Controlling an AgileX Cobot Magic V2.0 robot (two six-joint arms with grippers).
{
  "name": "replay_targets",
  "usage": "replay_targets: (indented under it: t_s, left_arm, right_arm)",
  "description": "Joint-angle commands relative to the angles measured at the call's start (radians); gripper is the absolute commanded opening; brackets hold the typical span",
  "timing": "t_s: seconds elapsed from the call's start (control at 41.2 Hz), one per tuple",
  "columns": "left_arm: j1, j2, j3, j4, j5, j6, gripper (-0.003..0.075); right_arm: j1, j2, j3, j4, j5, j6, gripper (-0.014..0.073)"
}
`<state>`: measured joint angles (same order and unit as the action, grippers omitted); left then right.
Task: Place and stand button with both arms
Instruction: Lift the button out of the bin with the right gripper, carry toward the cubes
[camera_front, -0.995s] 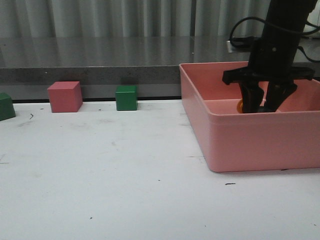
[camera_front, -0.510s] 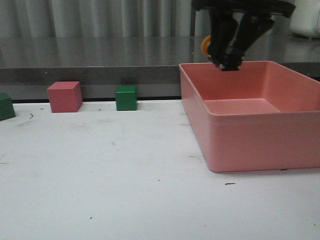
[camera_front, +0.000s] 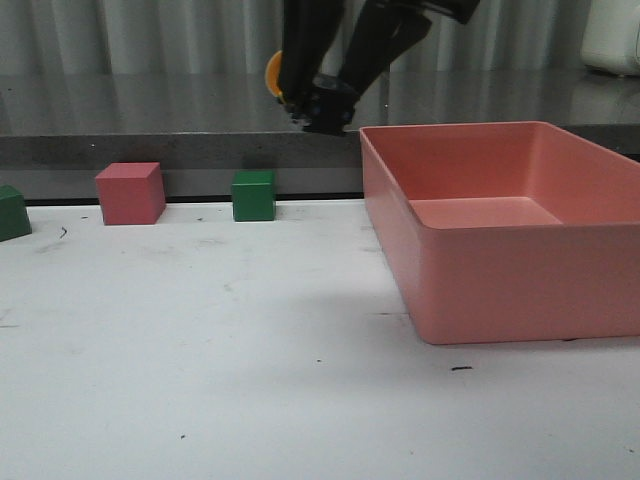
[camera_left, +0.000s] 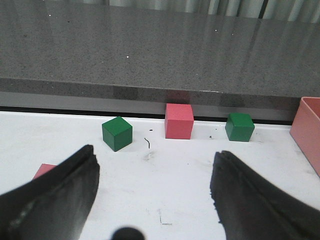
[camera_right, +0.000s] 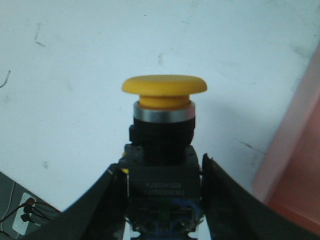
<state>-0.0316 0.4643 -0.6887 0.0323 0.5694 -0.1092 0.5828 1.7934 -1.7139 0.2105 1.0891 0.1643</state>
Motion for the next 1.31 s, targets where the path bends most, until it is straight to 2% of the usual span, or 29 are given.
replay_targets:
  t_s: [0.0,0.218,0.583,0.898,1.286]
  left_arm:
    - [-0.008,0.014,-0.027,0.001,-0.083,0.0,0.0471]
    - [-0.008,0.014,-0.027,0.001,-0.083,0.0,0.0471]
    - [-0.008,0.014,-0.027,0.001,-0.083,0.0,0.0471]
    - [-0.008,0.014,-0.027,0.001,-0.083,0.0,0.0471]
    - [-0.008,0.014,-0.027,0.001,-0.083,0.0,0.0471]
  right_arm:
    - [0.047,-0.026,-0.068,-0.054,-0.038,0.106,0.0238]
    - [0.149,0.109,-0.255,-0.186,0.082,0.262,0.0238]
    - [0.19,0.385,-0.542,-0.204,0.193,0.417,0.0238]
    - [0.188,0.528,-0.605,-0.227,0.199,0.517,0.0238]
    - [0.187,0.561,-0.605,-0.228,0.081,0.531,0.0238]
